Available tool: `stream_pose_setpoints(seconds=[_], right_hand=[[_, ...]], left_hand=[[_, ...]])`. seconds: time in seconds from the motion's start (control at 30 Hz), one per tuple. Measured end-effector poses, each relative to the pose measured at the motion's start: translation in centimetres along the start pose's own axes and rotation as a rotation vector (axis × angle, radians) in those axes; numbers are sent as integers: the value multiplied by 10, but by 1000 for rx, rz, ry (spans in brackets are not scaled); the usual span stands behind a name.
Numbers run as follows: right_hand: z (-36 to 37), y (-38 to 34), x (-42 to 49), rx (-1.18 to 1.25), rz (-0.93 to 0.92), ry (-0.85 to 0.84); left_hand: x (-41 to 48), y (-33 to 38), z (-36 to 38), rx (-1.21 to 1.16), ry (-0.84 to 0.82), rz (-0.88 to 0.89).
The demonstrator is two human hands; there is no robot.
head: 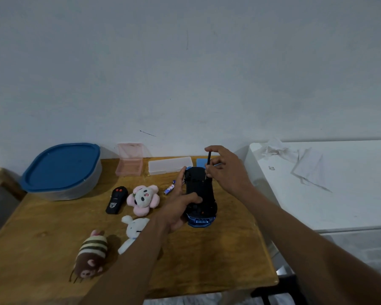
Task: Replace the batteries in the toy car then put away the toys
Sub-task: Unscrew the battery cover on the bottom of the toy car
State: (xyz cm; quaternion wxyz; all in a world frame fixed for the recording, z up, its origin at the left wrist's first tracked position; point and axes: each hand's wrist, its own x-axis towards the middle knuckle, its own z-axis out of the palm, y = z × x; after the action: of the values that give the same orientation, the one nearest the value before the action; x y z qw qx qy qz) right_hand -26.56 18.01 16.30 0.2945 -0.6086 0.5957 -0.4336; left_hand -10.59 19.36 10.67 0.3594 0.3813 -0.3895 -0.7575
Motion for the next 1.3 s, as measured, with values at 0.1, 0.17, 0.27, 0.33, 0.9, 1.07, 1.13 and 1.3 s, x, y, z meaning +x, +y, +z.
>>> stream_pose_setpoints(seconds=[0.1, 0.17, 0.27, 0.33, 0.9, 1.07, 1.13, 1.3], right_hand=[[3, -1, -4, -10, -21, 16], [4, -1, -4, -8, -24, 22], [5, 1, -4, -14, -27, 19], [5, 1, -4, -26, -27, 17], [2, 0, -10, -56, -66, 32], [3, 0, -12, -63, -67, 38], [3, 0, -12, -76, -72, 42], [4, -6, -11, -95, -89, 88]], left_hand=[[-1, 0, 1, 4, 1, 8], [-3, 1, 2, 2, -3, 12], [-4, 2, 3, 9, -6, 17], [-5, 2, 3, 9, -5, 17], [-8, 4, 6, -4, 3, 11], [-9, 3, 7, 5, 0, 14], [-9, 3, 7, 10, 0, 14], [-9, 2, 7, 8, 6, 3]])
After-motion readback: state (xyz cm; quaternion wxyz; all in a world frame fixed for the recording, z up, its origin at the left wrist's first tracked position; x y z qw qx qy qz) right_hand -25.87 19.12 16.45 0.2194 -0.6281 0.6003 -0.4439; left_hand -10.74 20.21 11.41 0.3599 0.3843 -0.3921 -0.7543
